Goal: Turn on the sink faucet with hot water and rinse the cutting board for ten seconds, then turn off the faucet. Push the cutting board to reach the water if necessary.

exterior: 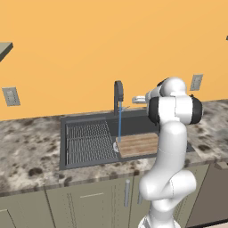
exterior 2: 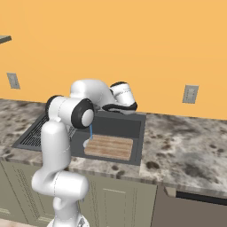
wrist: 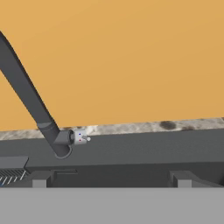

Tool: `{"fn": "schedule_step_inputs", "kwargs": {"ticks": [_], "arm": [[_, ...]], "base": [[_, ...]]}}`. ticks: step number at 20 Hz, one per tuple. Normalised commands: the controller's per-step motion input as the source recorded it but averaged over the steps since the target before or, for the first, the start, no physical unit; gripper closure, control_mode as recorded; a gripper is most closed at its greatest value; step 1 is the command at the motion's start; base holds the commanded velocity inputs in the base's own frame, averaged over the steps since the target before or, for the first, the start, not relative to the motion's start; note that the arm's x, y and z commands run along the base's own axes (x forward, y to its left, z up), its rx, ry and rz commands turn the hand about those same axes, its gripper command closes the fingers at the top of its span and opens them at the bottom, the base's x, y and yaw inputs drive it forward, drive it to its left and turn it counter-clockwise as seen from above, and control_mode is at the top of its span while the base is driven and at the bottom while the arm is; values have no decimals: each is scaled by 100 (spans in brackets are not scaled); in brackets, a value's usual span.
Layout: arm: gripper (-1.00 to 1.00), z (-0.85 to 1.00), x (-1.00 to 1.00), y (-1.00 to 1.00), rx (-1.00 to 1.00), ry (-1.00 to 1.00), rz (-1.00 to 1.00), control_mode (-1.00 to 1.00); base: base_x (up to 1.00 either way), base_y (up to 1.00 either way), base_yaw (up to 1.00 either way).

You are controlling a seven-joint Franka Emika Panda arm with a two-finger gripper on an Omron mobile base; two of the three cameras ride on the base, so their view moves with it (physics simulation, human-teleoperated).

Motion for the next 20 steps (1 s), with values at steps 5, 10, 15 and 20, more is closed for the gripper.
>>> {"fn": "schedule_step_inputs", "kwargs": {"ticks": [5, 10, 15, 20], "arm": [[-100, 0, 0, 0, 0, 0, 0, -100], [-100, 0, 0, 0, 0, 0, 0, -100], [-100, 0, 0, 0, 0, 0, 0, -100], [-100, 0, 0, 0, 0, 0, 0, -100]], "base": [[0, 0, 0], [0, 0, 0], [0, 0, 0], [0, 0, 0]]}}
